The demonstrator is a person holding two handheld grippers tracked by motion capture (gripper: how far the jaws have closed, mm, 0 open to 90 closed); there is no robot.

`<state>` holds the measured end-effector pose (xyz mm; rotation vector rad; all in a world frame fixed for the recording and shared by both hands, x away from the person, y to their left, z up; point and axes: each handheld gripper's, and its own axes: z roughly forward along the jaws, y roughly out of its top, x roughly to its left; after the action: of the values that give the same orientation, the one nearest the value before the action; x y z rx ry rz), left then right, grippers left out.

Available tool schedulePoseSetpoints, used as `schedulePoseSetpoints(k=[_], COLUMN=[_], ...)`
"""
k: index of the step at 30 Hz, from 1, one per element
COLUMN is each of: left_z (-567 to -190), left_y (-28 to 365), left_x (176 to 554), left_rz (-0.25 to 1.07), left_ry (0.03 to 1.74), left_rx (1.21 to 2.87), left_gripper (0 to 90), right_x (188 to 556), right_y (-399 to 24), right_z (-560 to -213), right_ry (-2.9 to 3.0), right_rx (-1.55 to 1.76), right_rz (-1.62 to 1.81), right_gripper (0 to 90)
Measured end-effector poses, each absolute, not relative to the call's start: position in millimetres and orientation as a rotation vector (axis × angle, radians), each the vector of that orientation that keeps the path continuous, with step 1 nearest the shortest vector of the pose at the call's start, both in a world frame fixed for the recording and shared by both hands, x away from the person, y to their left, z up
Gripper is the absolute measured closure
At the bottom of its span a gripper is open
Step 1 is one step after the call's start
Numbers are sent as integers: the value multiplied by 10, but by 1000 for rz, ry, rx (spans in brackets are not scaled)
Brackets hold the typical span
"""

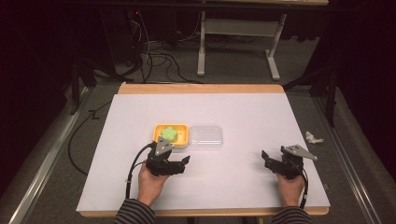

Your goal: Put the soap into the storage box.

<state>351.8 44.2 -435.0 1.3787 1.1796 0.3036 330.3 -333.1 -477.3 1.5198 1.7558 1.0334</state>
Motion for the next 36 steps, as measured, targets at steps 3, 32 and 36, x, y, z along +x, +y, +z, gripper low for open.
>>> schedulePoseSetpoints(k=[3,32,36], left_z=[-4390,-4606,-4666], left_y=[390,92,82], left_x=[3521,3647,3663], left_rz=[308,278,282], left_ry=[1179,1219,1230], left_rx=[1399,1381,1379], left_gripper=[215,217,218], right_x=[3302,3315,3316], right_y=[-3338,-3353,-3353], right_z=[-4774,-4777,-4777], right_ry=[1751,1748,1749], right_rx=[1522,1543,1538], right_rz=[1039,1039,1037], right_gripper=[176,181,181])
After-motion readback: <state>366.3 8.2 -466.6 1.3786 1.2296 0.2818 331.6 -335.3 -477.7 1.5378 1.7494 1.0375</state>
